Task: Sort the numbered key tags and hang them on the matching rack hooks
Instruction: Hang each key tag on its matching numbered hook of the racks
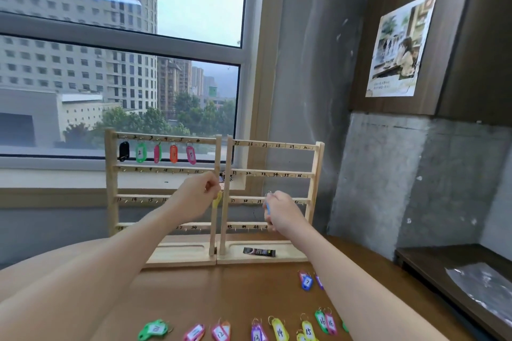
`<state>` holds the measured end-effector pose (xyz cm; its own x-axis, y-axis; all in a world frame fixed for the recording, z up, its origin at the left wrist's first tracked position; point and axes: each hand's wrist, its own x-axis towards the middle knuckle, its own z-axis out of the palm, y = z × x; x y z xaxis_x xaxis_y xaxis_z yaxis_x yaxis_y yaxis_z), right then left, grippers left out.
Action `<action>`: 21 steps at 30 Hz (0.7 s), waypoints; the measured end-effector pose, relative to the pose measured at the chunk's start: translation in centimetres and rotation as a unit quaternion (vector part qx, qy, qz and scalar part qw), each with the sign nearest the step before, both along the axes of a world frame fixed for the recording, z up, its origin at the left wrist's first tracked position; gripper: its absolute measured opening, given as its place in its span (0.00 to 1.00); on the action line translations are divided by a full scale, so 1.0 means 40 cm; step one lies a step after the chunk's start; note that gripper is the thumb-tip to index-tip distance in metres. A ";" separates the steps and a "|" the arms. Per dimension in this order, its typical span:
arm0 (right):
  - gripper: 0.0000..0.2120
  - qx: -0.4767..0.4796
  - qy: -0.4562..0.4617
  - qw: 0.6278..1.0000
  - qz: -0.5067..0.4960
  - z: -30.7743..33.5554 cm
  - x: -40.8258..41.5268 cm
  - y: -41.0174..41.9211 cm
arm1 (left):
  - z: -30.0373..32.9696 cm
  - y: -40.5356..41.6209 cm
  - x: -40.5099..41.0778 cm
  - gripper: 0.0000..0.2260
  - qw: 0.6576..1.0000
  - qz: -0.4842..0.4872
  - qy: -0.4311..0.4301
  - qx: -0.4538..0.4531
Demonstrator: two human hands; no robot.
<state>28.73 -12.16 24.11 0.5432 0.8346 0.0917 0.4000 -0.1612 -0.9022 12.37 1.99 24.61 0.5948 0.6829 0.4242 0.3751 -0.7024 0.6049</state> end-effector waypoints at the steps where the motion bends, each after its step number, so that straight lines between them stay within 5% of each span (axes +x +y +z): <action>1: 0.15 0.003 -0.010 1.000 0.000 0.006 -0.009 0.006 | 0.010 0.001 -0.011 0.09 1.000 0.006 0.001 0.010; 21: 0.14 0.072 -0.076 0.986 0.133 0.119 -0.059 0.152 | 0.171 0.181 -0.019 0.08 0.990 0.099 -0.097 0.015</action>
<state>26.37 -6.07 28.88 0.2780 0.9183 0.2818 0.5424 0.0921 -0.8351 11.60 9.24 31.46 0.3559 0.7639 0.5383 0.3865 -0.6447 0.6595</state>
